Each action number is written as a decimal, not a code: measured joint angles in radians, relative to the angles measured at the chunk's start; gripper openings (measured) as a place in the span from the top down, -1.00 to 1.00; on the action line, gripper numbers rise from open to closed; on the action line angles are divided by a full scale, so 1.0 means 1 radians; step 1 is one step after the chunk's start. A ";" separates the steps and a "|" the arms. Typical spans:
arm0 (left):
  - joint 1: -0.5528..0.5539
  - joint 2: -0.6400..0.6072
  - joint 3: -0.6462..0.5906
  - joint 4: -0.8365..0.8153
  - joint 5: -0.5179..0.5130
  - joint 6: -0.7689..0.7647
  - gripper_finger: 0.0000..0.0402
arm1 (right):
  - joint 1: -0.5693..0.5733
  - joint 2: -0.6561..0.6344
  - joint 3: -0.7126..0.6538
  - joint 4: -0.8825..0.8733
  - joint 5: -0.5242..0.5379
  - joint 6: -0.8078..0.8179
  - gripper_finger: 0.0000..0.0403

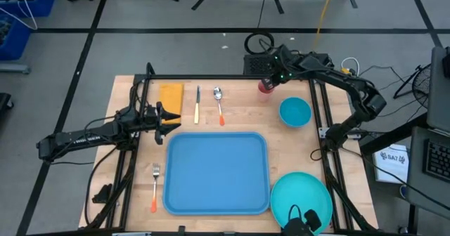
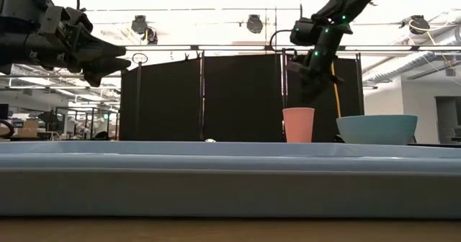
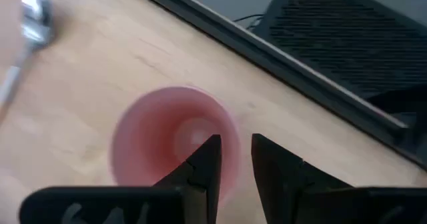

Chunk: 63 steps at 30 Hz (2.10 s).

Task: Set up tray
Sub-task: Put the pink cup on the top right of the blue serving tray

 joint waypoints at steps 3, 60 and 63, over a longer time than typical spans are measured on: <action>0.000 0.000 0.000 0.000 0.000 0.001 0.02 | 0.000 0.001 0.000 -0.002 0.028 -0.002 0.62; 0.000 0.001 0.001 -0.029 -0.003 0.027 0.00 | 0.746 -0.212 -0.105 0.294 0.032 0.070 1.00; 0.000 0.001 0.001 -0.029 -0.003 0.026 0.00 | 0.796 -0.186 -0.105 0.265 0.032 0.116 1.00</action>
